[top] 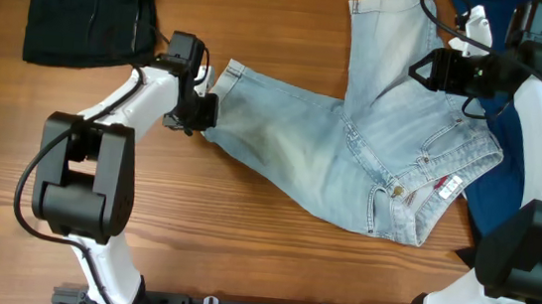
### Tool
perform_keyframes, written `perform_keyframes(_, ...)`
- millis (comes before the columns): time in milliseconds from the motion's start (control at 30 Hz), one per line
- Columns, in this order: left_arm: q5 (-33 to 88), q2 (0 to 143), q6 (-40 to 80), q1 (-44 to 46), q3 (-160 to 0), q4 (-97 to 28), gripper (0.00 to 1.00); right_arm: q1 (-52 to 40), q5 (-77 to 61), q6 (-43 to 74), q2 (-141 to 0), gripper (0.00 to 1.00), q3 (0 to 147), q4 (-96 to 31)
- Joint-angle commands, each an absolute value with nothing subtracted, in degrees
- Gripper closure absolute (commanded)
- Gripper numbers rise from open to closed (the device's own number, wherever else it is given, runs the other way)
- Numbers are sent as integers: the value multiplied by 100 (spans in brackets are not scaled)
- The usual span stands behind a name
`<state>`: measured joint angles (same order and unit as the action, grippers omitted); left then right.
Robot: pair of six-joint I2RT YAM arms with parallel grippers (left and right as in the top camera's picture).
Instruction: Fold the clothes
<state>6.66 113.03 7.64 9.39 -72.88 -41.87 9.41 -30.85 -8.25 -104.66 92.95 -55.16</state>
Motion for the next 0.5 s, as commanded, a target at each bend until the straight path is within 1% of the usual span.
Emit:
perform_keyframes(0, -355, 11413, 1743, 624, -7260, -5037, 96, 781, -2722, -694, -10320, 45, 9411, -5516)
perform_keyframes(100, -937, 11413, 2408, 187, -7260, -6101, 96, 493, -2480, -574, -10359, 45, 9411, -5402)
perform_keyframes(167, -985, 11410, 2624, -285, -7260, -6619, 96, 257, -2344, -399, -10425, 44, 9408, -5290)
perform_keyframes(333, -969, 11157, 2775, -1035, -7212, -7279, 96, 10, -2263, -40, -10672, 44, 9408, -5157)
perform_keyframes(433, -947, 10593, 2794, -1297, -7043, -7463, 96, 5, -2246, 21, -10822, 43, 9406, -5094)
perform_keyframes(467, -869, 10204, 2799, -1354, -6901, -7491, 96, 5, -2246, 23, -10866, 43, 9406, -5054)
